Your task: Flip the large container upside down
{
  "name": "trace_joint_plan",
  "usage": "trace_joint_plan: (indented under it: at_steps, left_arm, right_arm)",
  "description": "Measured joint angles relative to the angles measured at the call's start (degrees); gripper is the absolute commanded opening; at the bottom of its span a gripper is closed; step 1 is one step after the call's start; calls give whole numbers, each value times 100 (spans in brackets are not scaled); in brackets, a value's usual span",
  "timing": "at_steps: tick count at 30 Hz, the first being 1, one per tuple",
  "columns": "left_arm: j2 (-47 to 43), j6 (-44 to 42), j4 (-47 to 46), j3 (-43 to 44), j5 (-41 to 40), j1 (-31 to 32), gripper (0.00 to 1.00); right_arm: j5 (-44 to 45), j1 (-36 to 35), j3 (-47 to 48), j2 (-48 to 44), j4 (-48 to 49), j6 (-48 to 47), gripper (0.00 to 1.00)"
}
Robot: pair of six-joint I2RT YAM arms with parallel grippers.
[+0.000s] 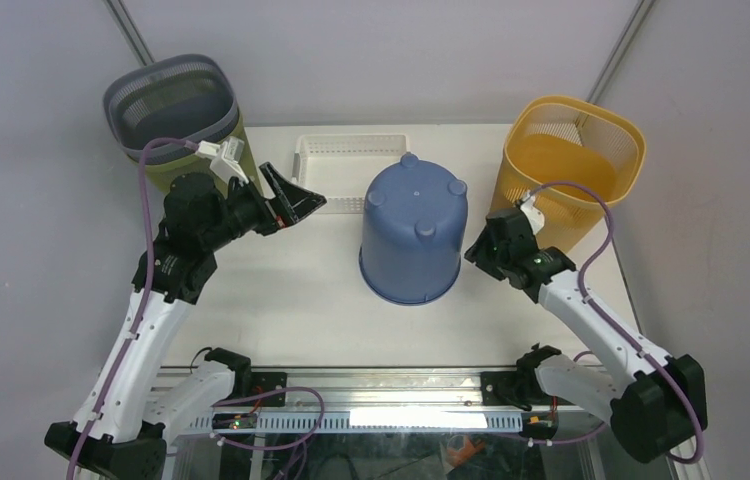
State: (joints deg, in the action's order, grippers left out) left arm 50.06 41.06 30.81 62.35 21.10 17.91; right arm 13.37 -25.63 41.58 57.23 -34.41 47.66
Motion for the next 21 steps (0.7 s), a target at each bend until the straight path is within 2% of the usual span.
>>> trace_joint_plan:
  at_steps: [5, 11, 14, 18, 21]
  left_arm:
    - [76, -85, 15, 168, -9, 0, 99]
    - [232, -208, 59, 817, -24, 0, 99]
    - [315, -297, 44, 1150, -24, 0, 99]
    - [374, -380, -4, 1416, 9, 0, 99]
    - [514, -428, -39, 1475, 66, 33, 99]
  right_arm:
    - [192, -361, 28, 573, 754, 11, 50]
    - [9, -2135, 894, 2037, 1672, 7, 51]
    - [-116, -2730, 1412, 2570, 1871, -52, 57]
    - [111, -2625, 1674, 2282, 1401, -461, 67]
    - [398, -2181, 2306, 1799, 520, -1049, 74]
